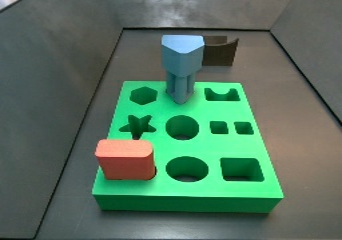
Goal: Pick up the arch object. Move up. Place the arch object on the fixture. Regrasp the arch object. Rotate the arch object. Move to above the board. Insert the arch object.
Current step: Rotate the arch object.
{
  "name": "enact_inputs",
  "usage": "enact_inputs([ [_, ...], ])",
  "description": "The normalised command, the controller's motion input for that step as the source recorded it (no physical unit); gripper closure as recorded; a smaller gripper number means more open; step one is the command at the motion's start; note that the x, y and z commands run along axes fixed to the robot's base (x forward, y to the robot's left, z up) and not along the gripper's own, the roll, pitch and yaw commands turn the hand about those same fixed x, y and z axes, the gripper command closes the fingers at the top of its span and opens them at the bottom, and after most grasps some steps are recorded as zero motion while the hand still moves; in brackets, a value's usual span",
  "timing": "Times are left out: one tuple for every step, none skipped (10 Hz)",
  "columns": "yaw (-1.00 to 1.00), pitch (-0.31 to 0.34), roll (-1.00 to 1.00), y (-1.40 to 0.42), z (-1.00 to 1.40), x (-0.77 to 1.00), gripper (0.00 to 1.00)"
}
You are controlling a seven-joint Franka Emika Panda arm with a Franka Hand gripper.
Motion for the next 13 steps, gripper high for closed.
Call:
enact_inputs([
  [-1.0,0.125,-0.93,0.03,-0.01,0.0,1.0],
  [-1.0,0.198,-0.92,0.02,-0.01,0.01,1.0],
  [-1.0,0.235,-0.91,0.02,0.01,0.0,1.0],
  [-1.0,0.319,-0.92,0.01,0.03,-0.02,1.0],
  [-1.0,0.354,-0.92,0.02,0.03,-0.02,1.0],
  [-1.0,0.436,-0.94,0.02,0.03,0.0,1.0],
  [-1.0,0.475,-0.96,0.02,0.02,0.0,1.0],
  [-0.96,0.551,-0.96,0.02,0.03,0.02,1.0],
  [-0.62,0.472,-0.66,0.02,0.03,0.04,1.0],
  [-0.4,0.385,-0.45,0.02,0.03,0.07,1.0],
  [-0.23,0.288,-0.29,0.01,0.0,0.08,1.0],
  [-0.13,0.205,-0.2,0.02,0.0,0.07,1.0],
  [-1.0,0.022,-0.02,0.01,0.0,-0.01,1.0],
])
